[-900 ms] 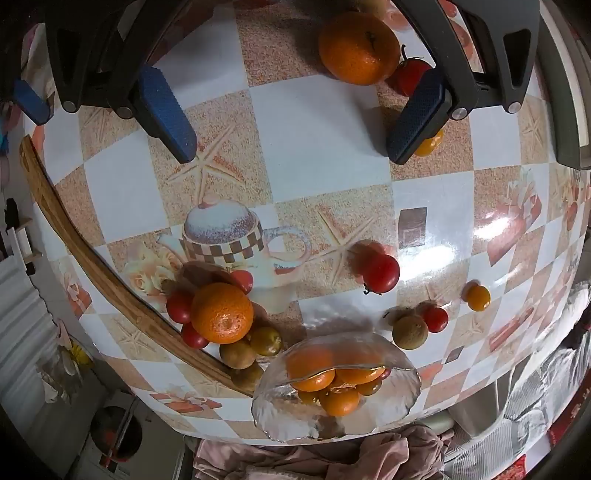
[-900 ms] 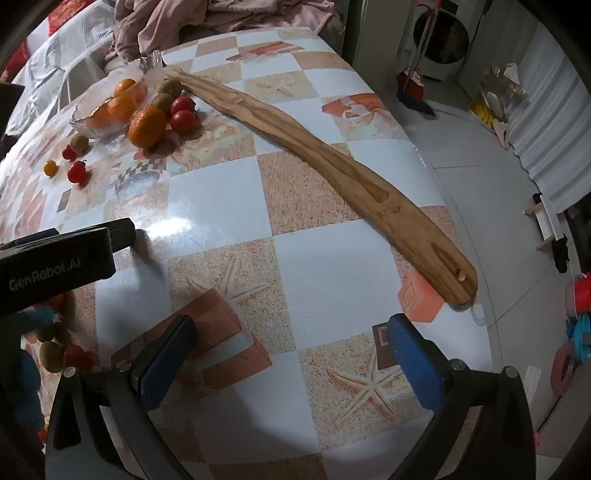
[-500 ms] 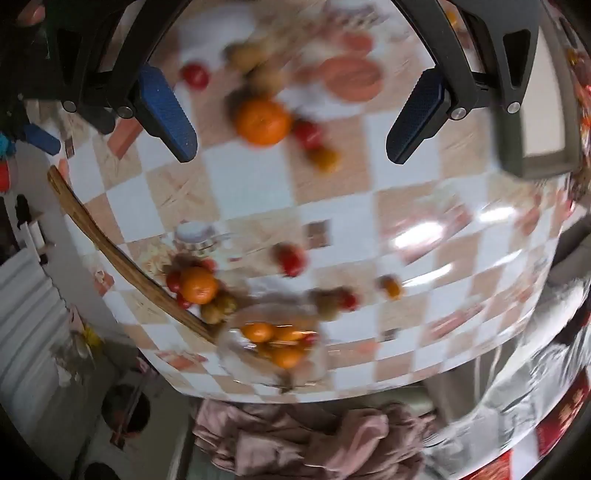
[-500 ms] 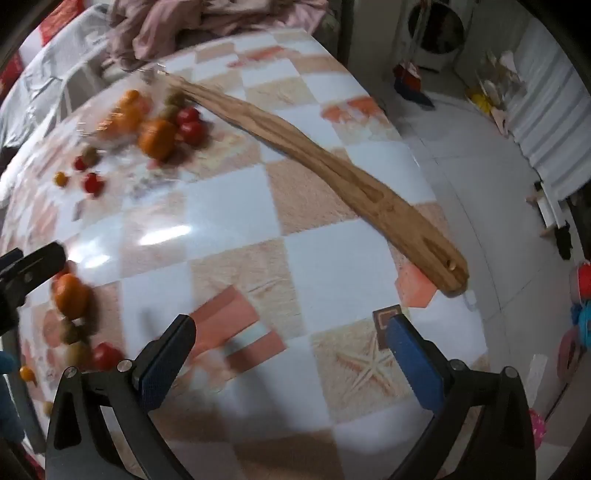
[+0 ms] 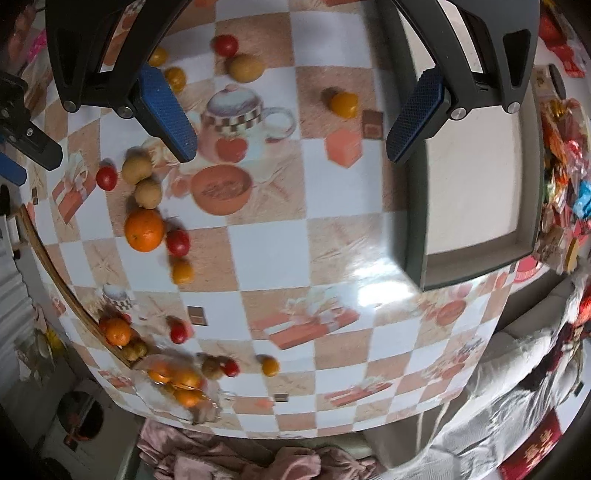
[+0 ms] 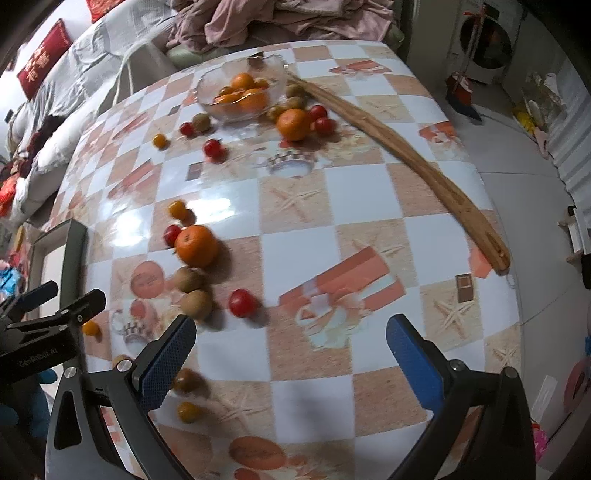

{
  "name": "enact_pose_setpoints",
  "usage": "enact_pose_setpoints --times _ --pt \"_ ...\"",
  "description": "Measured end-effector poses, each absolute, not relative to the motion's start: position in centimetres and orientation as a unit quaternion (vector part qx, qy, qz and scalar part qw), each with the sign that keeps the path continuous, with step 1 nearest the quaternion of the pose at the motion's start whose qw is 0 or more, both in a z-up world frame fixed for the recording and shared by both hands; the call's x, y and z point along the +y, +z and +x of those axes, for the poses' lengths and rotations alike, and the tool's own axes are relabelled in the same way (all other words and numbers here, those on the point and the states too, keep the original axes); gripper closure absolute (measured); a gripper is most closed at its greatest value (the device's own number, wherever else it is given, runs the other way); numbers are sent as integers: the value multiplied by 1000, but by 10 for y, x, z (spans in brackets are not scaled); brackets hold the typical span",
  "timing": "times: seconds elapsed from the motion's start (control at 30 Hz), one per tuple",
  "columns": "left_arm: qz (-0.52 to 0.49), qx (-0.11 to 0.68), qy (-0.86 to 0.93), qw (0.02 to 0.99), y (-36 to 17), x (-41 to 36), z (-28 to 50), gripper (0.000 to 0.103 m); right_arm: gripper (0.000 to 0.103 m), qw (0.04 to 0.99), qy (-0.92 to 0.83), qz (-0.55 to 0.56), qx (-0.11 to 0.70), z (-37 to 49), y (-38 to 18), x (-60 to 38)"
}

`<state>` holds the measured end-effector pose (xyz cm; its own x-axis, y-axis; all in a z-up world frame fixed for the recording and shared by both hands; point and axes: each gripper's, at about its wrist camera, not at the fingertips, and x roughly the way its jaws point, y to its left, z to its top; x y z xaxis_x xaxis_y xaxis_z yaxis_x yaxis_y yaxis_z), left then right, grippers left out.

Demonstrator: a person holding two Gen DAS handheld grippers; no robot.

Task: Organize fruits
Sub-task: 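Move both tools over the scattered cherry tomatoes on the table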

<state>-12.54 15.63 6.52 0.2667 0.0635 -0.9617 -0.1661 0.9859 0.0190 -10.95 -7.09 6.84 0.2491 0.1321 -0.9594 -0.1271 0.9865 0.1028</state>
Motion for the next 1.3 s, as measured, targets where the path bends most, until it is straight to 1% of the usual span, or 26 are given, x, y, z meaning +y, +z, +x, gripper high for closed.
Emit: enact_pose_setpoints --times 0.23,0.93,1.3 --pt "-43 605 78 791 66 171 -130 0 0 775 83 -5 627 -110 75 -63" --pt "-54 610 77 787 59 186 -151 0 0 765 87 -14 638 -121 68 -53" --pt "-41 614 66 785 50 178 -158 0 0 757 87 -16 648 -126 58 -53"
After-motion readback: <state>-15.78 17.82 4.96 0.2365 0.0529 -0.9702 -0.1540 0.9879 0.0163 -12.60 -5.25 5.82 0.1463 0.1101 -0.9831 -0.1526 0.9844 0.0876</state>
